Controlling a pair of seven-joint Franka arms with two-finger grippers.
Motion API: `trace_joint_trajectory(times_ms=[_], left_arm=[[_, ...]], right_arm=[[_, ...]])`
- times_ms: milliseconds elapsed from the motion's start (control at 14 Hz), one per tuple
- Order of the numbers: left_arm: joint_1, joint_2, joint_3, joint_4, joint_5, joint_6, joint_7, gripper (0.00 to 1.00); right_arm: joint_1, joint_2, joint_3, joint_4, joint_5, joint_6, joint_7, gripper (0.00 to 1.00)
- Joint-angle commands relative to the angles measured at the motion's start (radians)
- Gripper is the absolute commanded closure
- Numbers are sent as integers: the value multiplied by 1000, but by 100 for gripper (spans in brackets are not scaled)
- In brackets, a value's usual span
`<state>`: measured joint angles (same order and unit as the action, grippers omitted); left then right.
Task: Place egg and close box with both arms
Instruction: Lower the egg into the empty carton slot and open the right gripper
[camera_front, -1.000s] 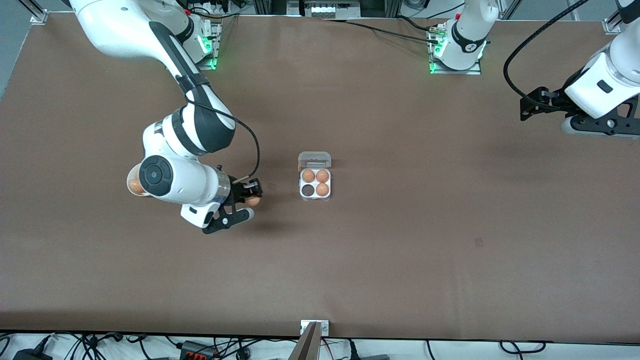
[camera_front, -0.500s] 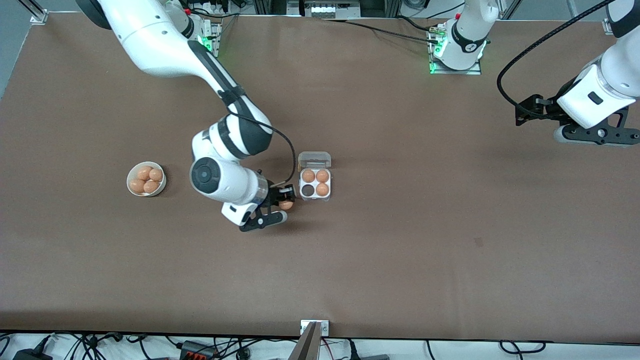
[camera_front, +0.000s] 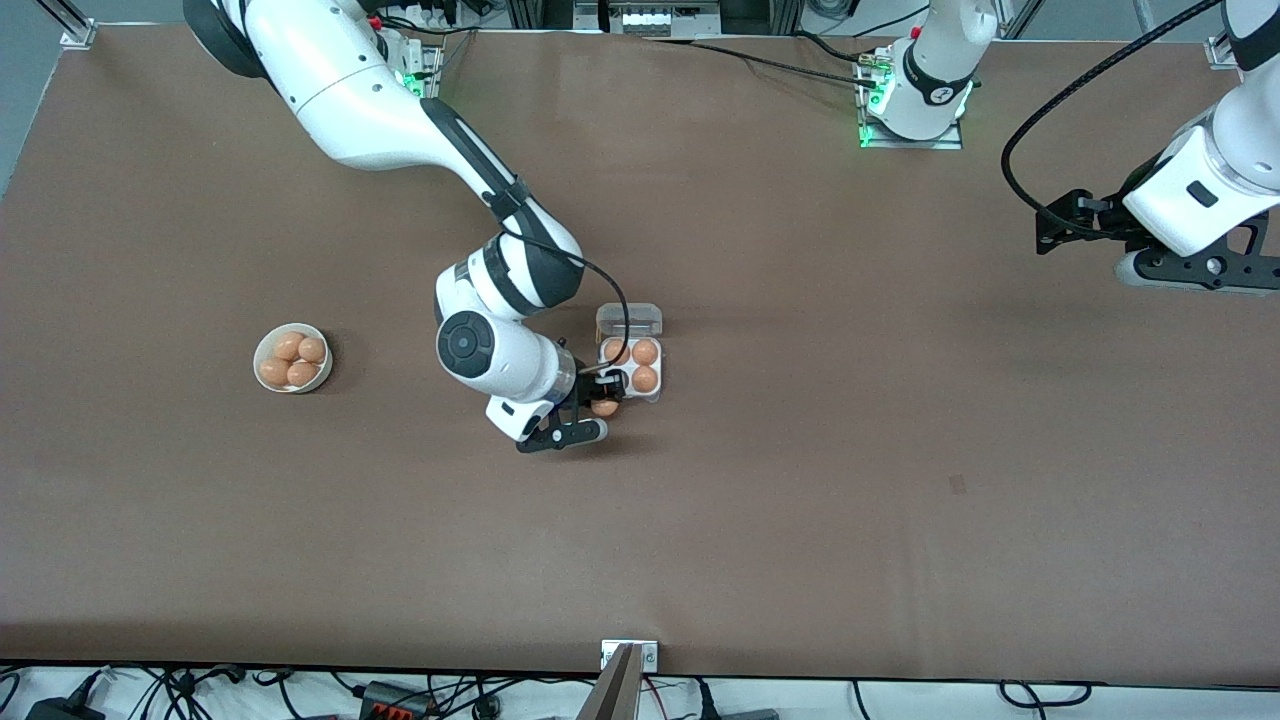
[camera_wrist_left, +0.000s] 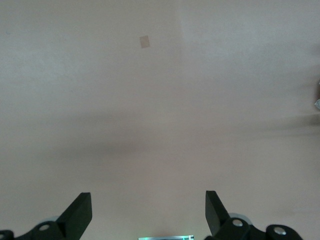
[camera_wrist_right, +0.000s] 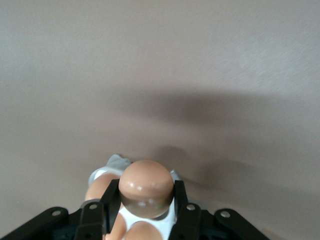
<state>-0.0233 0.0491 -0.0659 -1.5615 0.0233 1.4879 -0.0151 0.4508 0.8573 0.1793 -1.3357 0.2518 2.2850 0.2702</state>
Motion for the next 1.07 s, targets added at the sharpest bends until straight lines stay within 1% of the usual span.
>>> trace_joint_trajectory(times_ms=[0,214,500,571,643,786,929,1000], left_arm=[[10,18,1,38,-16,-18,4,0],[10,14,3,38,-13,-26,1,0],[-6,20,-3,38,-2,-26,-2,0],[-6,20,-3,37,-3,-26,-2,0],[-3,20,-3,37,-3,-26,-2,0],[2,20,-3,35,-3,-26,0,0],[0,20,-3,35,-3,-26,1,0],[0,20,-2,35,-3,-26,3,0]], right_arm=[[22,-4,-6,-22,20,-2,26,88],[19,-11,-6,-51,20,-10,23,88],[20,-11,-6,-53,20,-10,21,87],[20,-11,-6,-53,20,-10,26,50],[22,-14,-6,-53,20,-9,59,1],[22,-61,-7,-49,18,-30,127,0],[2,-136,-15,-40,4,-128,144,0],[-21,-186,-33,-40,-3,-178,133,0]])
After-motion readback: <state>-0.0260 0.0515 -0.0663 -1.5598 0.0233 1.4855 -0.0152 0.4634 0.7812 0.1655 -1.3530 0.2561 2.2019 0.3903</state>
